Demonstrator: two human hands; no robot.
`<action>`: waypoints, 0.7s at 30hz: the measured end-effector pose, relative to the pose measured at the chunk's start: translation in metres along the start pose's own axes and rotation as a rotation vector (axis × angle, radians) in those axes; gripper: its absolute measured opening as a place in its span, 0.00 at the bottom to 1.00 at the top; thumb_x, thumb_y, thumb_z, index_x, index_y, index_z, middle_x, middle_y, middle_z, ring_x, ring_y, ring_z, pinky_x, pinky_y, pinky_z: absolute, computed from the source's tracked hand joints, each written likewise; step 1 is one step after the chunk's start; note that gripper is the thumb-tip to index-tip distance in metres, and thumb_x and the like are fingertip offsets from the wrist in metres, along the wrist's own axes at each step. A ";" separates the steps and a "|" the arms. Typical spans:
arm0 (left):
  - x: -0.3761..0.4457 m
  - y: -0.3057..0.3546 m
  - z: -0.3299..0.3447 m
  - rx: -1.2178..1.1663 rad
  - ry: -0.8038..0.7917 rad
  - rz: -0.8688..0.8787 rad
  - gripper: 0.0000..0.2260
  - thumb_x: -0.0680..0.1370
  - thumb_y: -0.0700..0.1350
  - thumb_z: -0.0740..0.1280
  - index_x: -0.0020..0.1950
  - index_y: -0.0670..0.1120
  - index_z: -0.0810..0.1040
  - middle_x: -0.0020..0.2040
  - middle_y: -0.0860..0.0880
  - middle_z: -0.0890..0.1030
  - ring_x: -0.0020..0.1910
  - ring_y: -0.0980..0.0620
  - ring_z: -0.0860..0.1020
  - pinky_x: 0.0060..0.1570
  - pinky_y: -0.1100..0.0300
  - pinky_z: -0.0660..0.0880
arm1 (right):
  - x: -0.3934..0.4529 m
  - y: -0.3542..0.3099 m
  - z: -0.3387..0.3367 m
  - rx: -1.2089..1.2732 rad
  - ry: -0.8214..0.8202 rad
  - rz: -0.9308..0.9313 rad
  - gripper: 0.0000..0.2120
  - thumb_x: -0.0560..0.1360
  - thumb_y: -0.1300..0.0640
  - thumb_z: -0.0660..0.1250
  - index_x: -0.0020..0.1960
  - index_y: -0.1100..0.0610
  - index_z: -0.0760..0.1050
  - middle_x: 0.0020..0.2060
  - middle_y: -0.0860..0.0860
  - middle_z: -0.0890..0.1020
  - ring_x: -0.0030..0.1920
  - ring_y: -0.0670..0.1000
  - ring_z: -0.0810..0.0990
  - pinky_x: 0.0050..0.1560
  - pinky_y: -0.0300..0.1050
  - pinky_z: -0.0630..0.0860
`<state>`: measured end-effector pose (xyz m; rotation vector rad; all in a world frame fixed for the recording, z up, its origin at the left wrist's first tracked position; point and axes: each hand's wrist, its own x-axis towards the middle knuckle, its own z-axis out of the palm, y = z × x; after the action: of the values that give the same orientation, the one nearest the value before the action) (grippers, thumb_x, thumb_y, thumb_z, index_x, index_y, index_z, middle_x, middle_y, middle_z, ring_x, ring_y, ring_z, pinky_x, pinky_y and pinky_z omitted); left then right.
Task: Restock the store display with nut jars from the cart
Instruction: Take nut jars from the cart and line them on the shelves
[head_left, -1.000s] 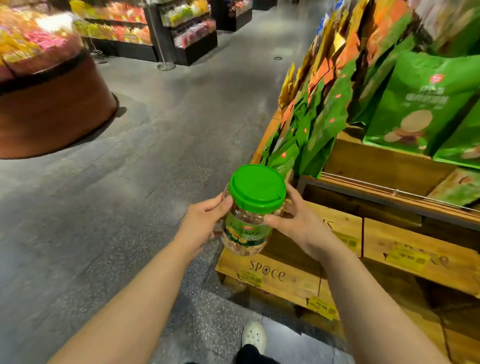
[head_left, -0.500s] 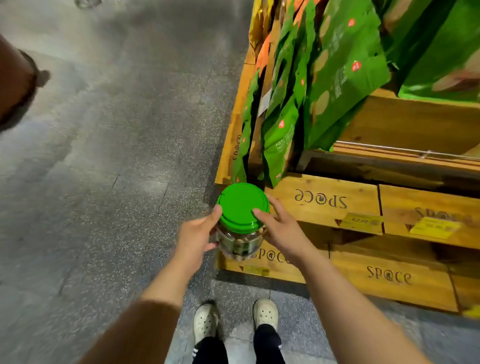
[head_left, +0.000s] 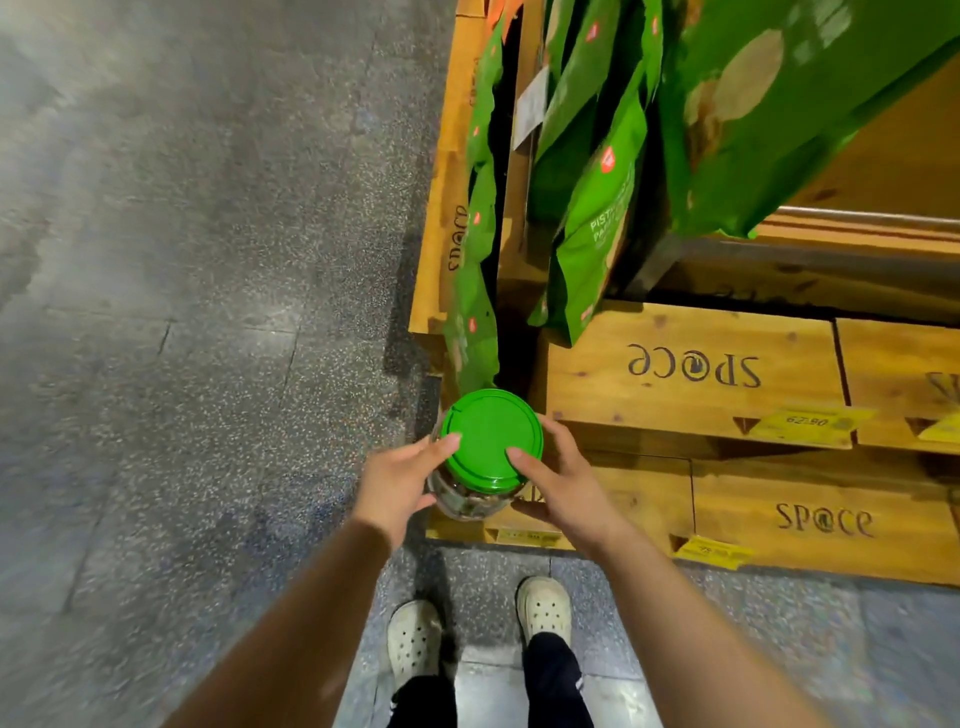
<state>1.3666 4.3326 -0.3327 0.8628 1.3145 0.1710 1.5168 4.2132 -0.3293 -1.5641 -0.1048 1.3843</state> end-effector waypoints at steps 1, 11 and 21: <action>0.008 -0.004 -0.001 0.005 0.005 -0.013 0.11 0.76 0.49 0.74 0.58 0.51 0.84 0.48 0.58 0.86 0.54 0.59 0.81 0.61 0.47 0.77 | 0.007 0.007 0.000 0.010 0.005 0.006 0.19 0.80 0.58 0.69 0.65 0.41 0.69 0.58 0.42 0.78 0.55 0.46 0.80 0.49 0.46 0.83; 0.065 -0.044 -0.002 -0.012 -0.049 -0.080 0.18 0.76 0.45 0.74 0.66 0.45 0.80 0.55 0.55 0.85 0.42 0.65 0.83 0.54 0.53 0.79 | 0.058 0.053 -0.012 0.049 0.056 0.036 0.22 0.78 0.62 0.72 0.66 0.43 0.72 0.57 0.50 0.81 0.58 0.53 0.81 0.56 0.55 0.81; 0.099 -0.089 -0.007 -0.067 -0.127 -0.072 0.26 0.66 0.53 0.76 0.63 0.50 0.80 0.44 0.62 0.86 0.45 0.68 0.83 0.62 0.48 0.78 | 0.095 0.093 -0.026 0.030 0.064 0.059 0.24 0.75 0.61 0.75 0.64 0.40 0.74 0.60 0.53 0.82 0.58 0.57 0.83 0.56 0.56 0.82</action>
<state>1.3579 4.3310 -0.4657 0.7561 1.2125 0.1014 1.5211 4.2114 -0.4651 -1.5962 0.0017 1.3738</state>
